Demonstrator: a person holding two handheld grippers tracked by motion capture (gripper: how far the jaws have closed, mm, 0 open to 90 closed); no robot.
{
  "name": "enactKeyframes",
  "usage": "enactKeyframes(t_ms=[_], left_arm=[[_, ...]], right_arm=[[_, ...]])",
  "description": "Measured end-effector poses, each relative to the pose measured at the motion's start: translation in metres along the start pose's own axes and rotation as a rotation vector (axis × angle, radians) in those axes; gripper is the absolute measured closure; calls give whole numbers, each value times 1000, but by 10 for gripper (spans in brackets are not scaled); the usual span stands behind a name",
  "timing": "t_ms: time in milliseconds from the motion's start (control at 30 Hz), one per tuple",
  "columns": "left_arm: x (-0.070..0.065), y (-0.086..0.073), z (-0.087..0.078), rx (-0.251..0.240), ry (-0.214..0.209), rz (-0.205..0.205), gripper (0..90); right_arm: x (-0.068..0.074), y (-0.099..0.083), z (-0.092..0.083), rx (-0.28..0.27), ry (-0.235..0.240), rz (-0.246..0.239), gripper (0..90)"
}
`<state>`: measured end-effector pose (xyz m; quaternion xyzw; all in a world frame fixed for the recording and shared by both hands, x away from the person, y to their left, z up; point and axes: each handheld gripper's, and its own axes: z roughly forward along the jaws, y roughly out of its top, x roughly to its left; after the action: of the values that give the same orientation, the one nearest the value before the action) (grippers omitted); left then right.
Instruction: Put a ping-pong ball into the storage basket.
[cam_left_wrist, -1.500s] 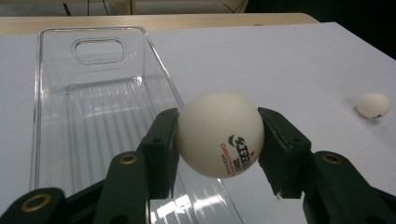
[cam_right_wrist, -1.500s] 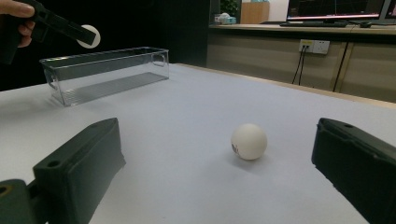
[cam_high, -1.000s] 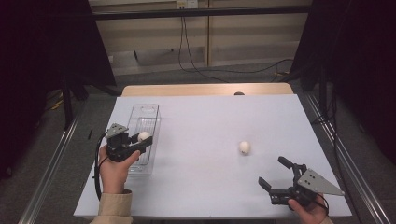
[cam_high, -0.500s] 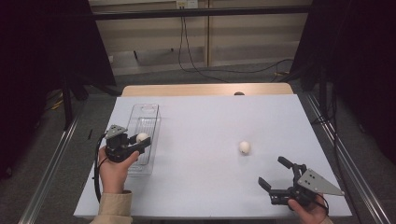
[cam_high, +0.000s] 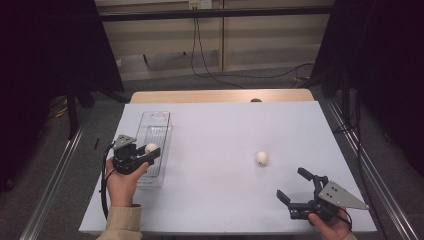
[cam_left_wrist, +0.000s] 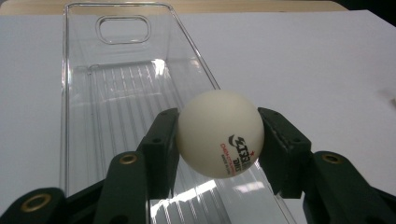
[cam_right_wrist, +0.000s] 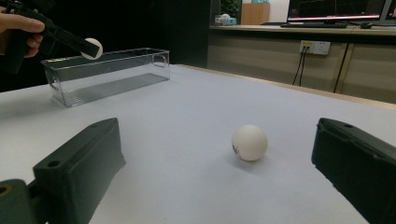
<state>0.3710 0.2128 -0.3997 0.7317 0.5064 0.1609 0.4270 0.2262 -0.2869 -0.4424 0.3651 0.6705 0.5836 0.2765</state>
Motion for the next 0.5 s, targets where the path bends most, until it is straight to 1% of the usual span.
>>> enactKeyframes(t_ms=[500], left_arm=[[1,-2,3,11,13,9,510]], right_arm=[[0,0,0,-1,1,-1,13]])
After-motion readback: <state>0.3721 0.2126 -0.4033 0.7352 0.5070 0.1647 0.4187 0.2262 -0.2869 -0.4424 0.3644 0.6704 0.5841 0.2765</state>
